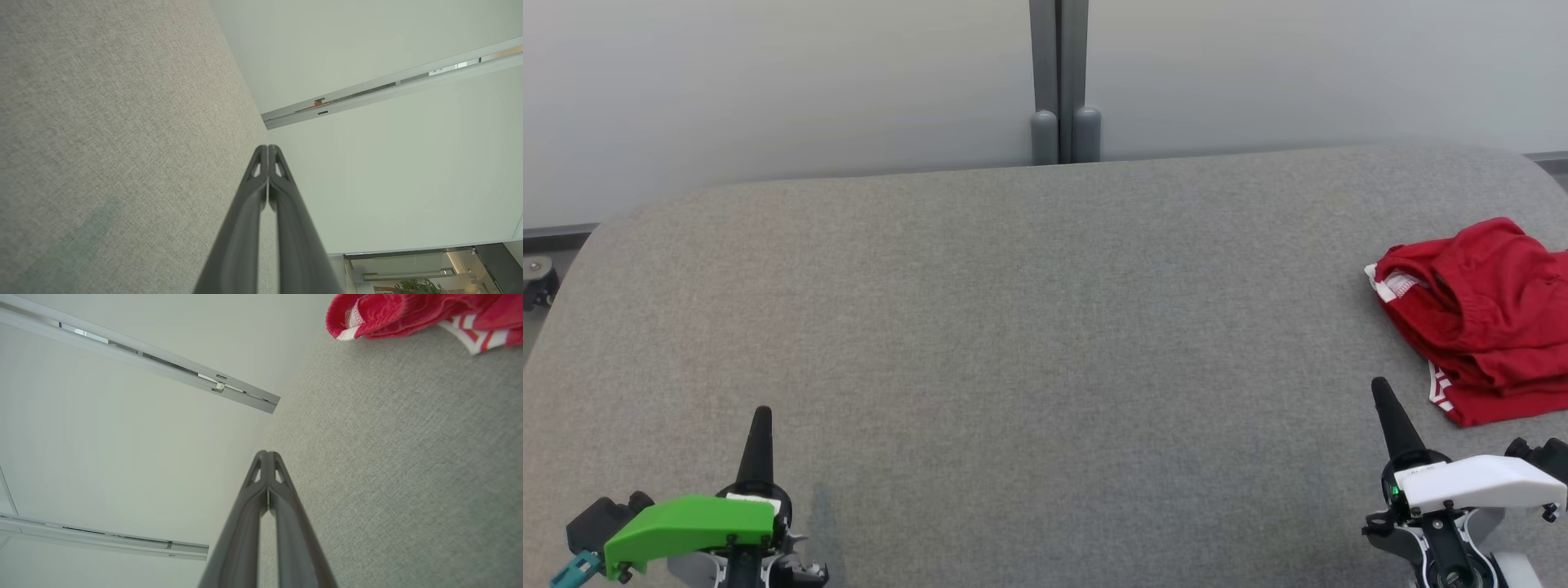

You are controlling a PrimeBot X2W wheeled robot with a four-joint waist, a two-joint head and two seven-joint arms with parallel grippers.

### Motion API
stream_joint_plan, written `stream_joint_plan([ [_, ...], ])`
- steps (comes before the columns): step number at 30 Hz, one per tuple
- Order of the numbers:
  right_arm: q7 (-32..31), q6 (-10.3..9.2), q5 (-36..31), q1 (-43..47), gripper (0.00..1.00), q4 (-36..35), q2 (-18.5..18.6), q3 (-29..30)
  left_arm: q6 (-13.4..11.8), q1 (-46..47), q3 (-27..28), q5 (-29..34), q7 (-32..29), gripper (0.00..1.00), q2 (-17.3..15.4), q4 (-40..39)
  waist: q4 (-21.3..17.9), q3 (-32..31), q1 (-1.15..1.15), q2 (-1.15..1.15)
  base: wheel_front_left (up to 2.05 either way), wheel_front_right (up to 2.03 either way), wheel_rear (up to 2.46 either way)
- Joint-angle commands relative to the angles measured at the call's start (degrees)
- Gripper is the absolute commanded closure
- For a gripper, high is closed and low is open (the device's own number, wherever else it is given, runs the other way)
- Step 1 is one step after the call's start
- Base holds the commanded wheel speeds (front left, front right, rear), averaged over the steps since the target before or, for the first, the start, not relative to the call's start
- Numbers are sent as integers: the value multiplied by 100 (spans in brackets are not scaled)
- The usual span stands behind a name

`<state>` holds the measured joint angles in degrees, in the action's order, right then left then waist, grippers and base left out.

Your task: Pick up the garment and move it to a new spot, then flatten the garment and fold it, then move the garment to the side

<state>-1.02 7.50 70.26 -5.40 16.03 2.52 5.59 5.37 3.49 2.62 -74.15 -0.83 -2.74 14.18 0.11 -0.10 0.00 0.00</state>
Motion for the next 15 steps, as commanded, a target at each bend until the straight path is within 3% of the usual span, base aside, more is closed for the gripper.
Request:
stream_joint_plan([
  [1, -48, 0, 154, -113, 100, -71, 35, 28, 32, 159, 47, -118, -41, 100, -34, -63, 0, 0, 0, 0, 0, 0, 0],
  [15, -226, 0, 855, -137, 100, -99, 40, 57, 41, 228, 171, -716, -220, 100, -37, -99, -4, 1, 0, 0, 0, 0, 0],
])
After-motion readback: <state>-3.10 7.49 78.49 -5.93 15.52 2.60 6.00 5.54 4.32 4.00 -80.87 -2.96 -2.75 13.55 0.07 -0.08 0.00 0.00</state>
